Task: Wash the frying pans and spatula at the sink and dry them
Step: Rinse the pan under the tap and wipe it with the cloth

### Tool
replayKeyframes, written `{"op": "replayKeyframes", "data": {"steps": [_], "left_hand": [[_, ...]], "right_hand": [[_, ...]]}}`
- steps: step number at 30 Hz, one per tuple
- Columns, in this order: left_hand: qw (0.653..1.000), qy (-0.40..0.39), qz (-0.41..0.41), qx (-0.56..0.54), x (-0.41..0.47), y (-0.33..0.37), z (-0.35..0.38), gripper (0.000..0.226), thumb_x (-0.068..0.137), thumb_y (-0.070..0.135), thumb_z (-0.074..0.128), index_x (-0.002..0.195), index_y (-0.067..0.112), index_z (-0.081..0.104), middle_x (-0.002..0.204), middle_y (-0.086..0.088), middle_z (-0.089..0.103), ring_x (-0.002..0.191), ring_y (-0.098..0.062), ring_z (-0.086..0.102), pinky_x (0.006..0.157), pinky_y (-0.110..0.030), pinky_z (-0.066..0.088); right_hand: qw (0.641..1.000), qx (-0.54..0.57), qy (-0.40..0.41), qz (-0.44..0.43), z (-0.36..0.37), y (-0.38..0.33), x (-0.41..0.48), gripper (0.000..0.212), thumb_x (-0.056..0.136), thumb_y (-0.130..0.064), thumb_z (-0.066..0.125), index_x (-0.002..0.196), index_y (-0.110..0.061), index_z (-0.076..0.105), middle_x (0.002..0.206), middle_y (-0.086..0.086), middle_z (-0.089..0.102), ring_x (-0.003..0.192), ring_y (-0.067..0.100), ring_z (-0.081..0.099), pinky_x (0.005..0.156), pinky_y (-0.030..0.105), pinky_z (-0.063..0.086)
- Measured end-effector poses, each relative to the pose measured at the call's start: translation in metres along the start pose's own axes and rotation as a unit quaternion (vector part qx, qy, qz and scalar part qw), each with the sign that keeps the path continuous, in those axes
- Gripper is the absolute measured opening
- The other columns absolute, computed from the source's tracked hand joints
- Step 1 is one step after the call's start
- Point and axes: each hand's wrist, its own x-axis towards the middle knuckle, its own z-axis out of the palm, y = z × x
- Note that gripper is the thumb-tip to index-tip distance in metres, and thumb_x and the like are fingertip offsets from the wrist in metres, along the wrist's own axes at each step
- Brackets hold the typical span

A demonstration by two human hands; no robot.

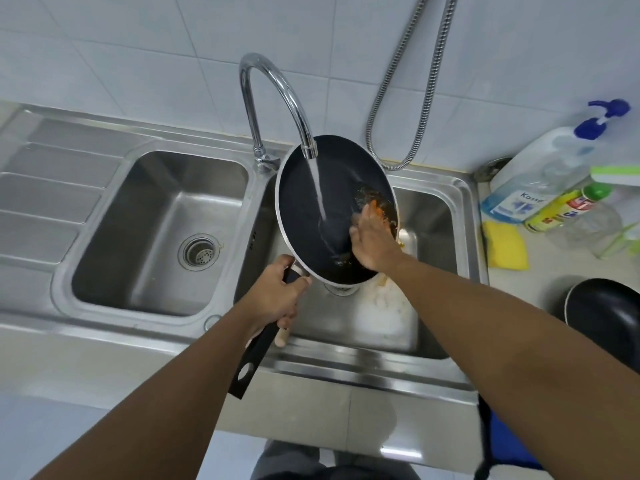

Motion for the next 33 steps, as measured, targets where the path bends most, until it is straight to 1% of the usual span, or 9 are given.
{"op": "replayKeyframes", "data": {"steps": [2, 4, 10, 13, 15, 19, 25, 29, 33], "left_hand": [[1.000, -0.010, 0.000, 0.018, -0.006, -0.004, -0.003, 0.027, 0.103, 0.013, 0.056, 0.126, 0.027, 0.051, 0.056, -0.004, 0.045, 0.043, -0.018, 0.036, 0.039, -0.025, 0.034], [0.999, -0.020, -0.002, 0.032, -0.009, -0.009, -0.001, 0.024, 0.103, 0.014, 0.056, 0.123, 0.026, 0.050, 0.050, 0.000, 0.047, 0.042, -0.019, 0.037, 0.038, -0.025, 0.035], [1.000, -0.002, -0.011, 0.029, 0.003, -0.014, 0.006, 0.019, 0.102, 0.020, 0.059, 0.120, 0.023, 0.052, 0.060, -0.015, 0.046, 0.039, -0.021, 0.038, 0.040, -0.024, 0.037], [1.000, 0.003, -0.010, 0.019, 0.005, -0.011, 0.007, 0.024, 0.103, 0.017, 0.056, 0.124, 0.027, 0.052, 0.054, -0.006, 0.044, 0.039, -0.017, 0.036, 0.040, -0.023, 0.035], [1.000, 0.005, -0.005, 0.017, 0.005, -0.010, 0.006, 0.025, 0.103, 0.014, 0.055, 0.125, 0.025, 0.052, 0.054, -0.005, 0.043, 0.039, -0.017, 0.035, 0.040, -0.023, 0.033], [1.000, -0.003, -0.003, 0.028, 0.006, -0.005, 0.006, 0.024, 0.104, 0.015, 0.054, 0.125, 0.025, 0.049, 0.046, 0.001, 0.045, 0.038, -0.016, 0.035, 0.039, -0.023, 0.033], [0.999, -0.021, 0.009, 0.048, 0.007, -0.001, 0.006, 0.023, 0.104, 0.018, 0.053, 0.124, 0.026, 0.045, 0.050, -0.006, 0.044, 0.038, -0.017, 0.036, 0.041, -0.028, 0.035], [0.999, -0.011, 0.006, 0.040, 0.011, -0.002, 0.007, 0.021, 0.103, 0.017, 0.054, 0.122, 0.023, 0.047, 0.050, -0.004, 0.045, 0.038, -0.017, 0.037, 0.041, -0.028, 0.035], [1.000, -0.006, 0.002, 0.018, 0.011, -0.003, 0.006, 0.021, 0.103, 0.017, 0.056, 0.122, 0.022, 0.049, 0.052, -0.001, 0.046, 0.037, -0.015, 0.036, 0.040, -0.026, 0.033]], "right_hand": [[0.998, 0.052, 0.007, 0.025, -0.012, -0.017, 0.017, 0.066, 0.108, -0.033, 0.032, 0.159, -0.002, 0.003, 0.167, 0.019, -0.011, 0.155, 0.032, -0.011, 0.127, 0.044, 0.000], [0.998, 0.055, 0.002, -0.008, -0.020, -0.036, 0.026, 0.071, 0.109, -0.034, 0.030, 0.157, 0.001, -0.009, 0.165, 0.020, -0.021, 0.153, 0.030, -0.019, 0.126, 0.043, -0.003], [0.959, -0.024, -0.035, -0.281, 0.009, -0.060, -0.013, 0.067, 0.109, -0.029, 0.034, 0.161, -0.014, -0.006, 0.168, 0.004, -0.018, 0.154, 0.023, -0.017, 0.126, 0.047, 0.000], [0.944, -0.047, -0.038, -0.326, 0.021, -0.035, -0.025, 0.062, 0.110, -0.028, 0.030, 0.162, -0.017, -0.002, 0.169, 0.000, -0.014, 0.155, 0.019, -0.013, 0.127, 0.046, 0.001], [0.961, -0.061, -0.042, -0.266, 0.023, -0.013, -0.033, 0.065, 0.109, -0.032, 0.030, 0.161, -0.022, -0.008, 0.167, -0.003, -0.022, 0.154, 0.022, -0.018, 0.126, 0.049, 0.000], [0.997, 0.041, -0.067, 0.011, 0.030, 0.013, -0.042, 0.074, 0.107, -0.051, 0.021, 0.158, -0.014, -0.017, 0.164, 0.001, -0.031, 0.154, 0.023, -0.017, 0.127, 0.044, 0.005], [0.980, 0.180, 0.016, 0.080, 0.002, -0.022, 0.004, 0.072, 0.108, -0.047, 0.018, 0.157, -0.011, -0.020, 0.165, 0.002, -0.028, 0.153, 0.018, -0.020, 0.127, 0.047, 0.000], [0.992, 0.097, 0.020, -0.078, -0.001, -0.056, 0.012, 0.068, 0.109, -0.039, 0.022, 0.157, -0.017, -0.021, 0.163, 0.000, -0.032, 0.151, 0.022, -0.025, 0.125, 0.052, -0.005], [0.973, 0.018, 0.003, -0.231, 0.018, -0.060, -0.008, 0.065, 0.110, -0.035, 0.028, 0.161, -0.015, -0.008, 0.168, 0.001, -0.019, 0.154, 0.020, -0.017, 0.126, 0.052, 0.000]]}}
